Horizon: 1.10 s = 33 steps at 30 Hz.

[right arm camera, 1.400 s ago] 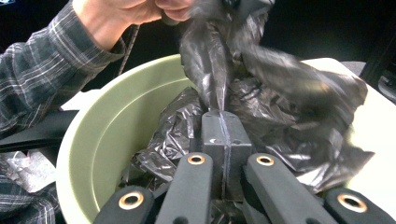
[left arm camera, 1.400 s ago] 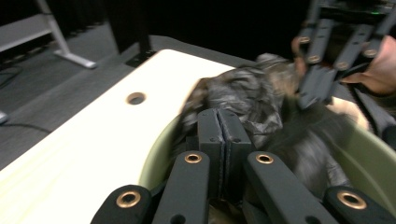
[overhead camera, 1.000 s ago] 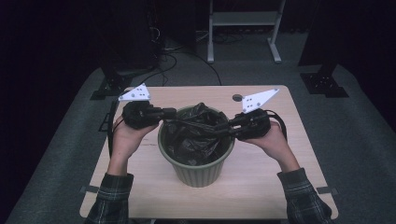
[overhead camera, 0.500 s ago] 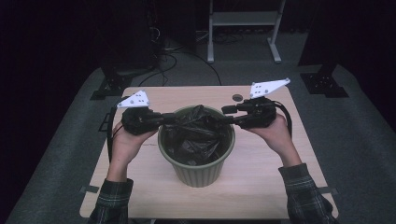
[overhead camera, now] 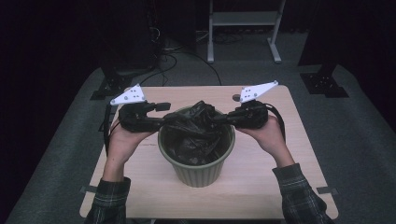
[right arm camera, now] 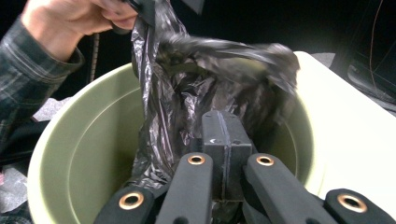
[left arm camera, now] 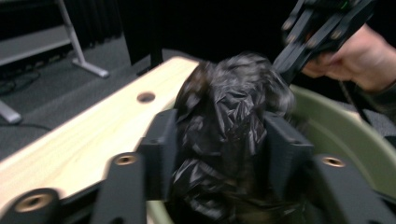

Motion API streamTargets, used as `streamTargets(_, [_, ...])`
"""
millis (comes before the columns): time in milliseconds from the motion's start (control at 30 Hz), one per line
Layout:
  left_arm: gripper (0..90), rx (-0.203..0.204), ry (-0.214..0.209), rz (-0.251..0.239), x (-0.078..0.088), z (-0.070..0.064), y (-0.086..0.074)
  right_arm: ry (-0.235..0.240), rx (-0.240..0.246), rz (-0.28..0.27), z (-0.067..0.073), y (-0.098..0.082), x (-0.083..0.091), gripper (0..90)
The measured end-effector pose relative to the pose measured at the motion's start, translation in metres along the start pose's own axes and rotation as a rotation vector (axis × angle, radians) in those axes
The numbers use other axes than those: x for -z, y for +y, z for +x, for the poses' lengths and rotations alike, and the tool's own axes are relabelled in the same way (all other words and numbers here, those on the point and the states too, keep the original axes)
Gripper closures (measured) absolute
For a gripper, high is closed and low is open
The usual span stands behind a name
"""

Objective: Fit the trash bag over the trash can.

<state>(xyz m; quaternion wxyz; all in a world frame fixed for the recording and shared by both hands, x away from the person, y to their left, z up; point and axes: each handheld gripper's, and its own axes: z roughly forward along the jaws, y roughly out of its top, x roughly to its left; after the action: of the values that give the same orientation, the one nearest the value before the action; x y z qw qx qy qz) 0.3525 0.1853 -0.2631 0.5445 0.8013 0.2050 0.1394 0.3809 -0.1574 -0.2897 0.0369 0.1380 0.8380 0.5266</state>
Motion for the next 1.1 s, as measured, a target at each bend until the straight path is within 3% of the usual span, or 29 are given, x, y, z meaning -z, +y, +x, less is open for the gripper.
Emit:
streamTargets(167, [37.0, -0.055, -0.003, -0.016, -0.006, -0.011, 0.024, 0.003, 0.002, -0.001, 0.001, 0.002, -0.003, 90.0])
streamTargets(233, [35.9, -0.099, -0.001, 0.002, -0.017, -0.017, 0.038, 0.008, 0.004, -0.001, 0.001, 0.003, -0.004, 90.0])
streamTargets(300, [35.4, -0.112, 0.004, 0.017, -0.022, -0.018, 0.042, 0.01, 0.006, -0.002, 0.001, 0.003, -0.004, 90.0])
streamTargets(333, [34.5, -0.127, 0.003, 0.045, -0.034, -0.019, 0.048, 0.011, 0.006, -0.001, 0.001, 0.003, -0.005, 90.0])
streamTargets(567, [34.5, -0.125, -0.02, 0.113, -0.067, -0.016, 0.052, 0.02, 0.005, -0.005, 0.001, 0.004, -0.005, 90.0])
streamTargets(633, [39.1, -0.12, -0.014, 0.138, -0.072, -0.014, 0.049, 0.022, 0.007, -0.01, 0.001, 0.004, -0.005, 90.0])
streamTargets(700, [55.1, -0.115, -0.018, 0.151, -0.074, -0.012, 0.048, 0.023, 0.008, -0.01, 0.001, 0.004, -0.005, 90.0])
streamTargets(733, [55.1, -0.112, -0.018, 0.169, -0.075, -0.01, 0.046, 0.024, 0.01, -0.011, 0.001, 0.004, -0.004, 90.0])
streamTargets(767, [63.6, -0.107, -0.016, 0.181, -0.076, -0.007, 0.045, 0.025, 0.011, -0.012, 0.001, 0.004, -0.004, 90.0])
streamTargets(800, [82.3, -0.07, -0.017, 0.191, -0.075, -0.002, 0.042, 0.025, 0.011, -0.009, 0.002, 0.004, -0.003, 90.0])
streamTargets(833, [88.5, -0.07, -0.017, 0.191, -0.075, -0.002, 0.042, 0.025, 0.011, -0.009, 0.002, 0.004, -0.003, 90.0])
streamTargets(867, [89.7, -0.039, 0.005, 0.184, -0.069, 0.005, 0.039, 0.023, 0.015, -0.008, 0.003, 0.004, -0.001, 90.0])
streamTargets(1000, [89.7, -0.012, 0.048, 0.154, -0.051, 0.016, 0.035, 0.007, 0.017, -0.011, 0.003, 0.003, 0.007, 90.0])
streamTargets(1100, [89.6, 0.03, 0.105, 0.118, -0.023, 0.026, 0.028, -0.012, 0.018, -0.009, 0.005, 0.002, 0.017, 90.0])
